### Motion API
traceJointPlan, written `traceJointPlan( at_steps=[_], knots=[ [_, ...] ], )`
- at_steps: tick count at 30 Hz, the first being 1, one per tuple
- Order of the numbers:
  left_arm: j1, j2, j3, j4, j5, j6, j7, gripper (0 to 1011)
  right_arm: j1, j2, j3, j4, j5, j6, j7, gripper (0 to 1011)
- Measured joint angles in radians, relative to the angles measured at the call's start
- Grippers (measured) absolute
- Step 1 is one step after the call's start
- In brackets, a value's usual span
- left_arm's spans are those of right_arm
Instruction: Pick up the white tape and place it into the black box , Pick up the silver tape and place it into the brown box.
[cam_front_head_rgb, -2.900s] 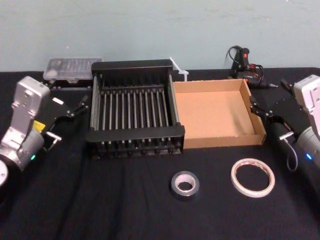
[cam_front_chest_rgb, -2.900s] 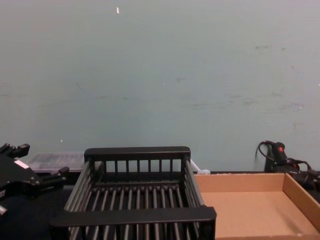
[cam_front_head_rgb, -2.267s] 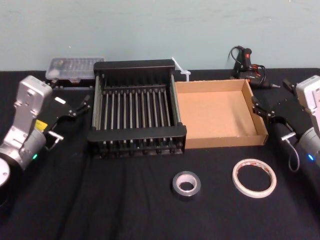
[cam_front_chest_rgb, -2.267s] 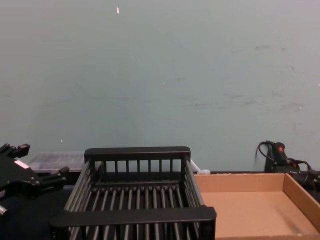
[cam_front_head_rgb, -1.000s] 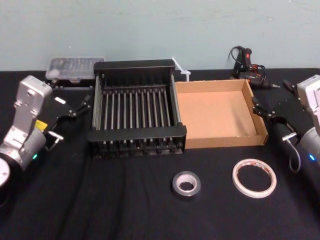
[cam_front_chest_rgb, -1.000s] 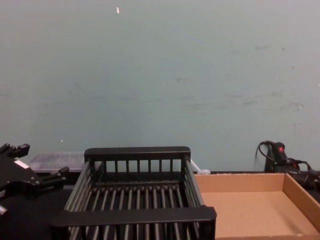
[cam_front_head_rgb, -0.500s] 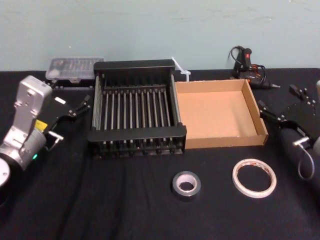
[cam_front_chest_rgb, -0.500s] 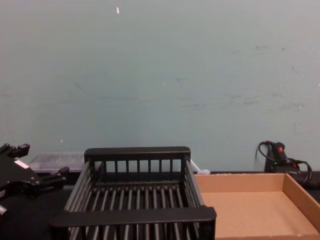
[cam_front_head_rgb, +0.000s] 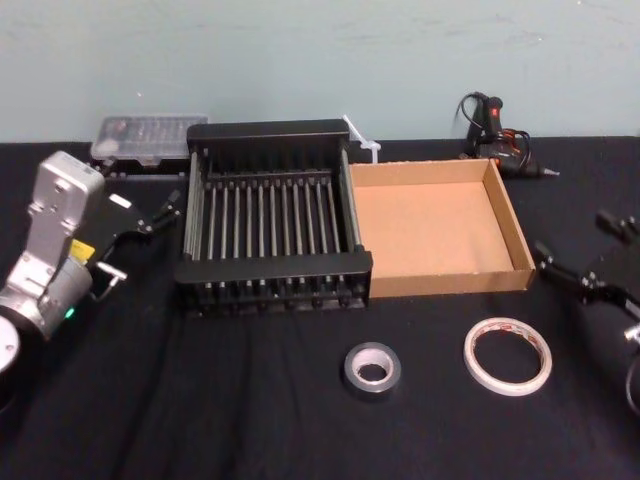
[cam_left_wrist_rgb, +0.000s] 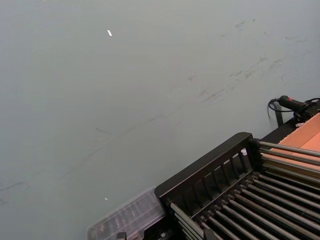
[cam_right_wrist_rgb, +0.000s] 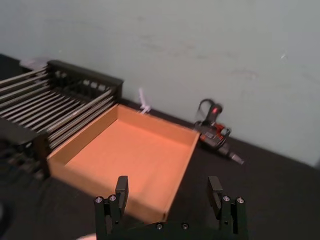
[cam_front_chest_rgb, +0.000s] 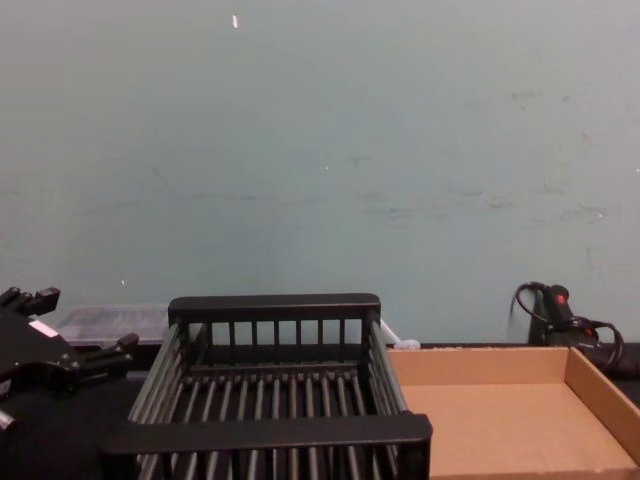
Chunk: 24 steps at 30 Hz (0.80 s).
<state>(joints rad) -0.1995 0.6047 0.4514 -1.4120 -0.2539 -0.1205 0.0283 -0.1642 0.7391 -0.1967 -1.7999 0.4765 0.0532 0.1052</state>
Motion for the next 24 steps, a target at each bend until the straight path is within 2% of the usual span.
traceJointPlan(
  at_steps=[5,12,24],
  knots=[
    [0.0,0.0,0.0,0.0,0.0,0.0,0.0,1001,-0.067,0.023,0.026,-0.041,0.033,0.045,0.03,1002],
    [0.0,0.0,0.0,0.0,0.0,0.0,0.0,1001,-0.113,0.029,0.031,-0.054,0.038,0.093,0.05,1002],
    [0.0,0.0,0.0,0.0,0.0,0.0,0.0,1001,-0.105,0.002,0.02,-0.03,0.026,0.153,0.078,1002]
  ],
)
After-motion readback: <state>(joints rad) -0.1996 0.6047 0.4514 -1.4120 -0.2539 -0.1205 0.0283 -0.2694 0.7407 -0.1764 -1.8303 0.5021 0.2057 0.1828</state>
